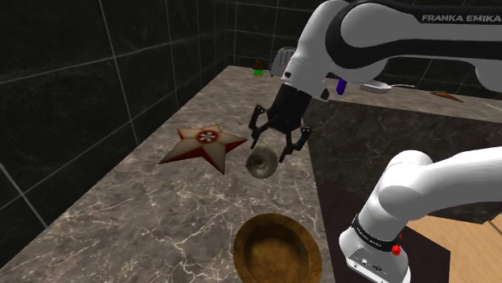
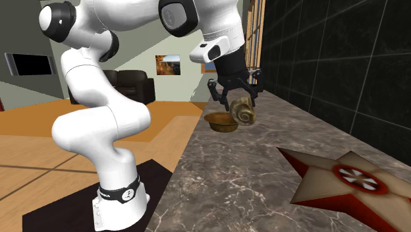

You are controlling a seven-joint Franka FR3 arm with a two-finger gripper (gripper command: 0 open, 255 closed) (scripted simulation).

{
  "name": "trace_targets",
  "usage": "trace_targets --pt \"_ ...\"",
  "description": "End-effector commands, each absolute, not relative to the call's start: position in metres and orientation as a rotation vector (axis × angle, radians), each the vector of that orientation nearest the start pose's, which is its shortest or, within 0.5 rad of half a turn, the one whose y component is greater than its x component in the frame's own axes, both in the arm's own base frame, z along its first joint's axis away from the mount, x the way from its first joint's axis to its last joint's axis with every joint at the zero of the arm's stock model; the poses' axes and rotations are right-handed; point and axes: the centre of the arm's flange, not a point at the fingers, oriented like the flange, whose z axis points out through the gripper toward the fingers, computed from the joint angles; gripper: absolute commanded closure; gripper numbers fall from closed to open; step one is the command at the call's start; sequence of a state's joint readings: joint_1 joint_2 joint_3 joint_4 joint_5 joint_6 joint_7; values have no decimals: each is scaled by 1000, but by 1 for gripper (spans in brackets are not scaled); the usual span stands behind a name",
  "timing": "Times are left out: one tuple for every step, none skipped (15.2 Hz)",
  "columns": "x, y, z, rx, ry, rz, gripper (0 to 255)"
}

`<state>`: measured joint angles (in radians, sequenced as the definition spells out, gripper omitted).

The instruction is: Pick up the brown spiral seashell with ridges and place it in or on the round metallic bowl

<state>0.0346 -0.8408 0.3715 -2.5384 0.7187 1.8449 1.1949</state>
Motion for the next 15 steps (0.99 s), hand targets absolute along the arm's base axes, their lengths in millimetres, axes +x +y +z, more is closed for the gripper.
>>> trace_targets --pt "259 212 532 -2363 1363 273 255" --pt "249 219 533 -2363 1363 273 255" --pt "238 227 533 -2363 1363 273 255" --pt "227 234 534 -2363 1363 273 255" --pt "216 242 534 -2363 1363 273 255" --pt "205 249 534 -2363 1363 273 255" --pt "194 257 535 -2363 1363 273 255" --pt "184 264 535 -2363 1363 273 255" --pt "173 272 536 -2363 1363 273 255" --pt "162 279 536 -2363 1363 273 255" --pt "151 287 536 -2363 1363 273 255" --pt "143 292 537 -2363 1363 273 255" --pt "143 292 531 -2363 1363 273 255" --pt "143 292 526 -2363 1363 273 255" --pt "143 292 521 -2363 1363 273 255"
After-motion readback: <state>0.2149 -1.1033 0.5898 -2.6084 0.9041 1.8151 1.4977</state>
